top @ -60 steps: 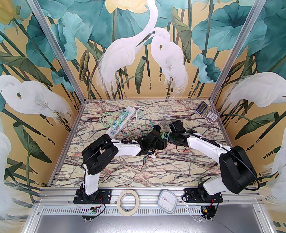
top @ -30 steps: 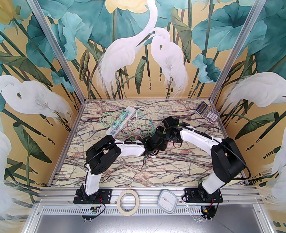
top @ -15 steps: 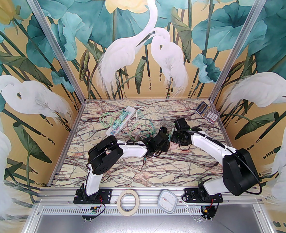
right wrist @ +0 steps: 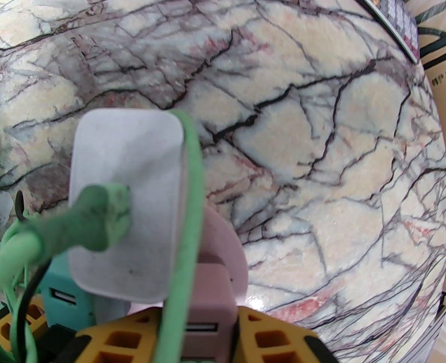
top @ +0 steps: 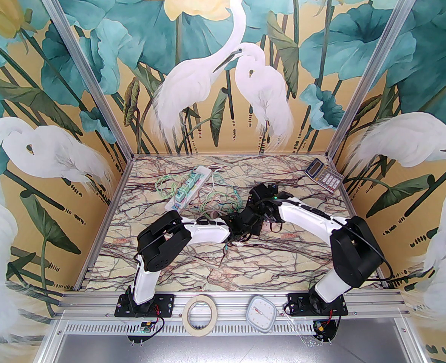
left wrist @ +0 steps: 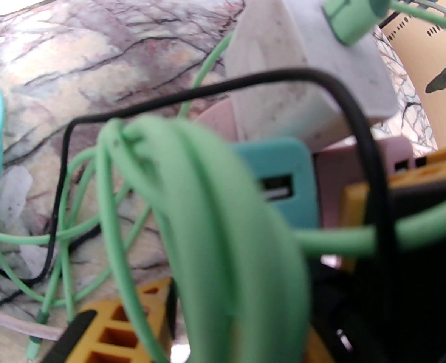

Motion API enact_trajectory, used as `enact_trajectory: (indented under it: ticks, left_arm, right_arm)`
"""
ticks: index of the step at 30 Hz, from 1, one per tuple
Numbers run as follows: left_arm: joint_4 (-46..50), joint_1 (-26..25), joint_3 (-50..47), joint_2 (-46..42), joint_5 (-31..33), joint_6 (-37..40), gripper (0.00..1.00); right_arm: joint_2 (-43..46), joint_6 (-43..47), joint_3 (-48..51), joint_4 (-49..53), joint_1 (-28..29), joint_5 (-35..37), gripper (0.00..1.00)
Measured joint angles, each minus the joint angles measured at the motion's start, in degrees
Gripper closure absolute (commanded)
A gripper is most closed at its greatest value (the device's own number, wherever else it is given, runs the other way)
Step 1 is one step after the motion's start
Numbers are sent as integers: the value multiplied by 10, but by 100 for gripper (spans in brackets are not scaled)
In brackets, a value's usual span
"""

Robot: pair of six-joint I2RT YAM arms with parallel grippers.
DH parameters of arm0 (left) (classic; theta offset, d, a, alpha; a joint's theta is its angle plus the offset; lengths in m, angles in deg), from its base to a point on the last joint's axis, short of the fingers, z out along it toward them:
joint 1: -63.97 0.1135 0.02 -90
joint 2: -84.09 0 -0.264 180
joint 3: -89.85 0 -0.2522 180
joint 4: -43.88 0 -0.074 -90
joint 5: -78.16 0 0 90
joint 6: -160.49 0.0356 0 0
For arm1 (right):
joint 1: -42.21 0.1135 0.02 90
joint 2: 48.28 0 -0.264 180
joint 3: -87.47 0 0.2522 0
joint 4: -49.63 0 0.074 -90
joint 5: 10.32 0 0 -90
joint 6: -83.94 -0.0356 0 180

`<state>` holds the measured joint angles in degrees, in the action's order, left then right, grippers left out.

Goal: Pull the plug off the socket

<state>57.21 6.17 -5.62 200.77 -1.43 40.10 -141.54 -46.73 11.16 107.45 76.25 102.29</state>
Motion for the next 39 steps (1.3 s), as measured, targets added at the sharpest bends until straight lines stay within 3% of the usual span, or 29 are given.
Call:
enact_trajectory:
  ticks: [4,10,15,19,24,28,35,39]
  left_arm:
    - [0,0,1,0,0,1,72]
    - [-9,-8,10,9,-3,6,72]
    - [-12,-13,14,12,-5,7,72]
    - [-6,-13,19,15,-7,7,73]
    - [15,-13,28,15,-6,11,73]
    - [21,-3,28,14,-5,10,74]
    - [20,0,29,14,-4,11,74]
    - [20,-4,36,19,-6,11,75]
  right_arm:
    - [19,0,19,-18,-12,-18,68]
    - [101,0,113,-104,-106,-151,71]
    - [133,0,140,-113,-130,-189,72]
    - [132,0,137,-111,-112,-168,72]
    - [67,0,70,-53,-28,-44,72]
    - [28,-1,33,-35,-1,6,72]
    - [39,0,45,-53,-9,-3,72]
    - [104,-1,104,-98,-68,-95,72]
